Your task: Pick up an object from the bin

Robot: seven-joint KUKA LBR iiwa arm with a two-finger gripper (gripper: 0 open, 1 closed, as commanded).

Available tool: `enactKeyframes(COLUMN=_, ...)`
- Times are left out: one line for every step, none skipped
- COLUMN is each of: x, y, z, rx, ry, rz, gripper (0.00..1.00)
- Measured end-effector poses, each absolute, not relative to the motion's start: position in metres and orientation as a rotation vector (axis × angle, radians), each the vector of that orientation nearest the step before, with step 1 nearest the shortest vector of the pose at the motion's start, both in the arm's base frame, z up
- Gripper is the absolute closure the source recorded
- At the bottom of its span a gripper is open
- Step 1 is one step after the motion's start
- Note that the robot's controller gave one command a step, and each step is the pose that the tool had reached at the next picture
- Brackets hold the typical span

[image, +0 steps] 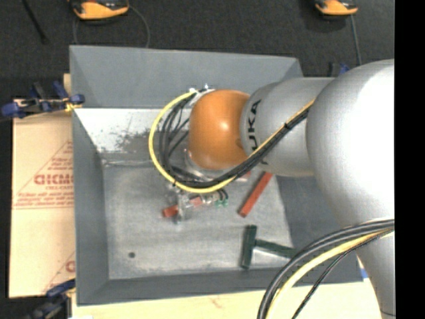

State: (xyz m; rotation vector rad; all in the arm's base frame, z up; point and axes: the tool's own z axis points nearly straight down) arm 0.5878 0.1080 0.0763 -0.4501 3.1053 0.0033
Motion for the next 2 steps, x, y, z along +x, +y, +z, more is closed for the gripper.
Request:
enactKeyframes(x=0.573, y=0.089, z=0.239, rx=-0.391, ry=3.105, rz=-0.001, gripper=1.00)
enactKeyframes(x=0.582, y=0.068, z=0.299, rx=-0.783, ry=3.033, rz=-0.003, gripper=1.00)
